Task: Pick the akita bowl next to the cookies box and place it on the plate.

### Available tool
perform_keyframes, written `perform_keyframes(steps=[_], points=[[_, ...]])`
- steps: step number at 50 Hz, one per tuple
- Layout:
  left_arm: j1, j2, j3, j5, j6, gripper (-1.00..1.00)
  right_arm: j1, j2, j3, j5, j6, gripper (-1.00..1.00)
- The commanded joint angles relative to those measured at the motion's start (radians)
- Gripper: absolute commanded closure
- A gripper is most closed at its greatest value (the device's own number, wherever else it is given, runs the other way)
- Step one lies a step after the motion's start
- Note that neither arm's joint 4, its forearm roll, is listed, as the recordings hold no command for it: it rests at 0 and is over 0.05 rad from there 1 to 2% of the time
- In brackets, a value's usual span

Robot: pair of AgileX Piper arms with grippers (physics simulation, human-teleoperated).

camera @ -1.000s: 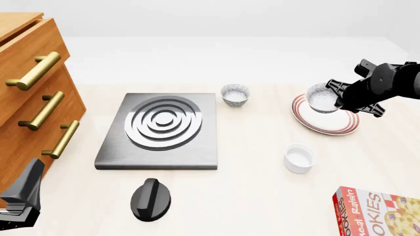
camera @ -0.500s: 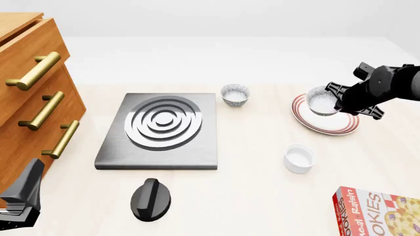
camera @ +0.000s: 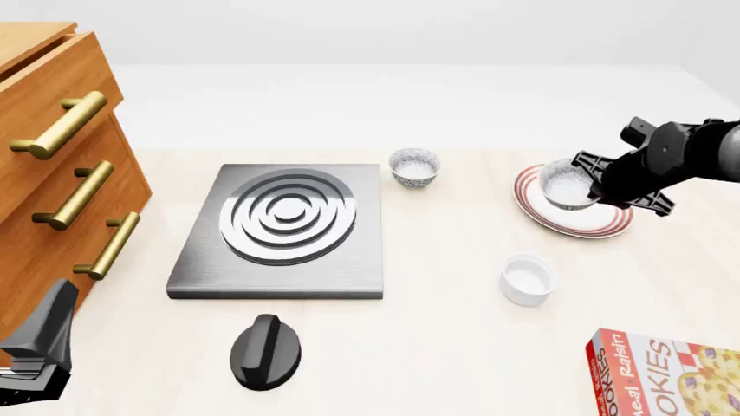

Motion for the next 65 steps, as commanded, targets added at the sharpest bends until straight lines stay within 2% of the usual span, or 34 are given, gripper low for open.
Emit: perform_keyframes(steps=[1,65], points=[[0.0,0.0,0.0,0.0,0.0,-1.0,-0.005,0.012,-0.005,-0.005,-0.005,1.0],[0.0,0.0,0.0,0.0,0.0,-1.0,-0.02,0.118,-0.097,0.013,0.001,1.0]])
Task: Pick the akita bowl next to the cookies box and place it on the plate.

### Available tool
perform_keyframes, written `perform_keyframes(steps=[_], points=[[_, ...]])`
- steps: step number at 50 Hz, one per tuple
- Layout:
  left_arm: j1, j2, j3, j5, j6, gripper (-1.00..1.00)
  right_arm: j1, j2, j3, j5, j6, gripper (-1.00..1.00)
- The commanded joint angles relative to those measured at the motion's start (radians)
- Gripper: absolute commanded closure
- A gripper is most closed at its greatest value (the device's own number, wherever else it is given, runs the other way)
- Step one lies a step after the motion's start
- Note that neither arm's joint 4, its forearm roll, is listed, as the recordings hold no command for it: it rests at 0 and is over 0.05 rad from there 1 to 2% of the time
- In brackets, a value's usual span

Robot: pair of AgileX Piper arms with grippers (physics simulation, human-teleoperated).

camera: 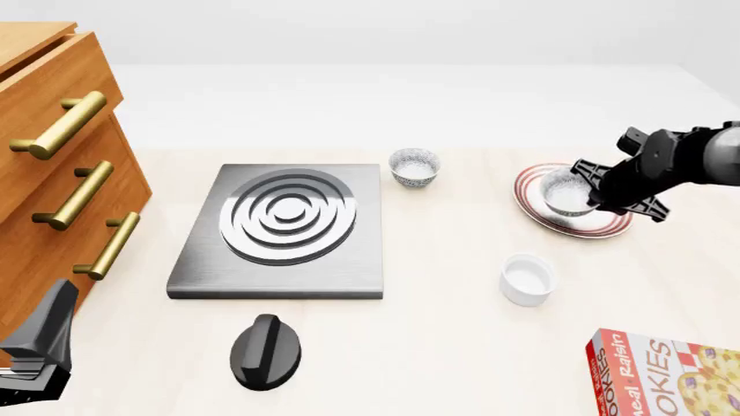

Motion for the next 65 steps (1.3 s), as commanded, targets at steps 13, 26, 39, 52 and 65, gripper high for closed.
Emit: perform_keyframes(steps=[13,26,39,52,65], points=[[0.0,0.0,0.0,0.0,0.0,-1.0,-0.003,0.035,-0.044,0.015,0.001,1.0],[0.0,0.0,0.0,0.0,0.0,-1.0,-0.005,0.025,-0.029,0.007,0.001,1.0],[0.0,0.0,0.0,0.0,0.0,-1.0,0.006,0.007,-0.004,-0.003,0.003,-1.0],[0.0,0.0,0.0,0.0,0.0,-1.0,-0.018,-0.066,0.005,0.019,0.005,-1.0],[0.0,0.0,0.0,0.0,0.0,-1.0,-0.071,-0.259,0.015,0.093,-0.029,-1.0]])
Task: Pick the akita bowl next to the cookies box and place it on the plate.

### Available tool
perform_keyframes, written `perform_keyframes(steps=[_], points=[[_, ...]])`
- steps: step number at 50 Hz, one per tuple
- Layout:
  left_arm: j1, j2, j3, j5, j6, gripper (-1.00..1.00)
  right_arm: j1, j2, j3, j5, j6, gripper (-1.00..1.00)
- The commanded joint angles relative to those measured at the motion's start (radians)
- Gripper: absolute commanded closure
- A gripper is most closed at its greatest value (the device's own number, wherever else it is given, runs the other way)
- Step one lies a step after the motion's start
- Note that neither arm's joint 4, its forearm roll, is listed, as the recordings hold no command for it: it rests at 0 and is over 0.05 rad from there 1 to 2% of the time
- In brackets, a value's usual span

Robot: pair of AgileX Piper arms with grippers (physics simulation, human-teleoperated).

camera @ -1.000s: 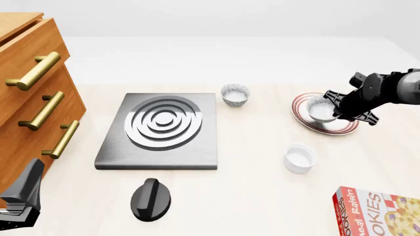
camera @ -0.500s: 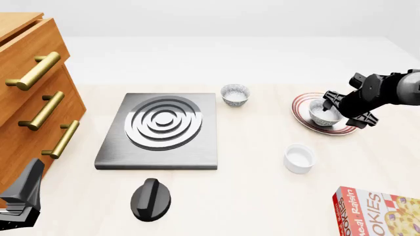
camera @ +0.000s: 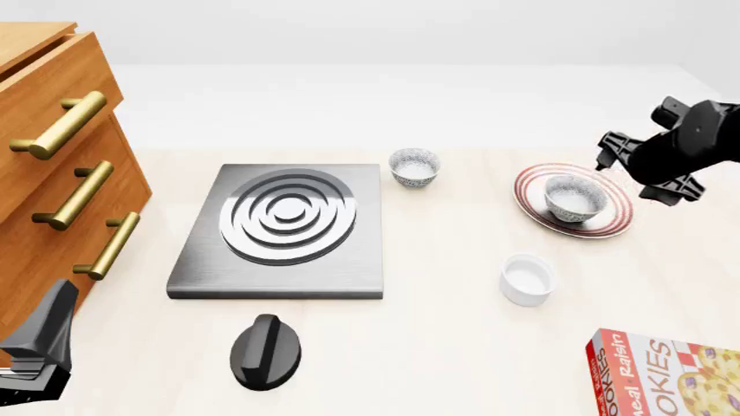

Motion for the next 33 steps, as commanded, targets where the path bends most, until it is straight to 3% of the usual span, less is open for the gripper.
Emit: perform_keyframes(steps=[1,12,24,29,33], points=[[0.0,0.0,0.0,0.0,0.0,-1.0,-0.029,-0.141,0.013,0.051,-0.017,-1.0],[0.0,0.0,0.0,0.0,0.0,-1.0,-0.069,-0.286,0.031,0.083,-0.057,-1.0],[0.0,0.0,0.0,0.0,0.0,-1.0,-0.114,-0.425,0.144,-0.003,-0.084,-1.0],[0.0,0.0,0.0,0.0,0.0,-1.0,-0.05,-0.501,0.258,-0.069,-0.014,-1.0],[0.0,0.0,0.0,0.0,0.0,-1.0,-0.048,-0.543,0.312,-0.114,0.01,-1.0]])
